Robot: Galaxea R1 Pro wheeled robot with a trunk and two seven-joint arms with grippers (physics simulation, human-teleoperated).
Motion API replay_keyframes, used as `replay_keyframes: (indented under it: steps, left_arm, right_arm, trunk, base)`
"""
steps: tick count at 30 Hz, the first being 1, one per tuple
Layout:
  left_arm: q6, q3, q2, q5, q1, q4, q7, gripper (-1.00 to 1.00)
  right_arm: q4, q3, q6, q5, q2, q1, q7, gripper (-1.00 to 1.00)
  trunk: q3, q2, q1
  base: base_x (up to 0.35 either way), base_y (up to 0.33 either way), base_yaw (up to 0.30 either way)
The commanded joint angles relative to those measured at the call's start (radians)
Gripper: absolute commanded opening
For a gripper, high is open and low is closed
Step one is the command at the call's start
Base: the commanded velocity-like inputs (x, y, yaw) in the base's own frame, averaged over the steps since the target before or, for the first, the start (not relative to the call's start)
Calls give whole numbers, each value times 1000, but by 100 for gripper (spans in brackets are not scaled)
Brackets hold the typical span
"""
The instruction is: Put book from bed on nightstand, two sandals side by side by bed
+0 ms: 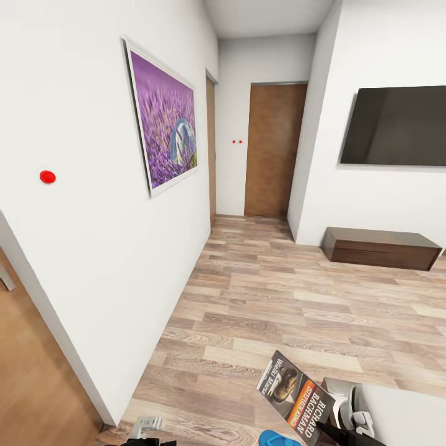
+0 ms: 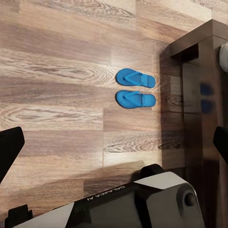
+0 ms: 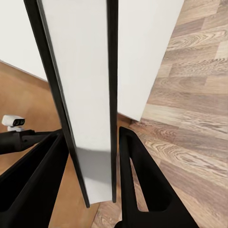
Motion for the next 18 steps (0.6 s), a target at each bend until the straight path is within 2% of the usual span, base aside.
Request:
replay_keyframes:
  steps: [1,12,18]
  left_arm:
    - [-4,-8,0,6,-1,1,-3,100]
    - [-4,-8,0,6,-1,1,-3,100]
    - [-4,-8,0,6,-1,1,-3,100]
  right_arm:
    - [1,8,-4,-7,0,-1,1,-100]
    - [0,8,-4,-7,0,-1,2,-100]
    - [0,8,-3,-7,0,-1,2,-100]
  trunk:
    - [-2,-2,1]
    - [-2,-2,1]
    - [-2,-2,1]
  base:
    - [0,0,0]
    - [0,0,4]
    - [0,0,174]
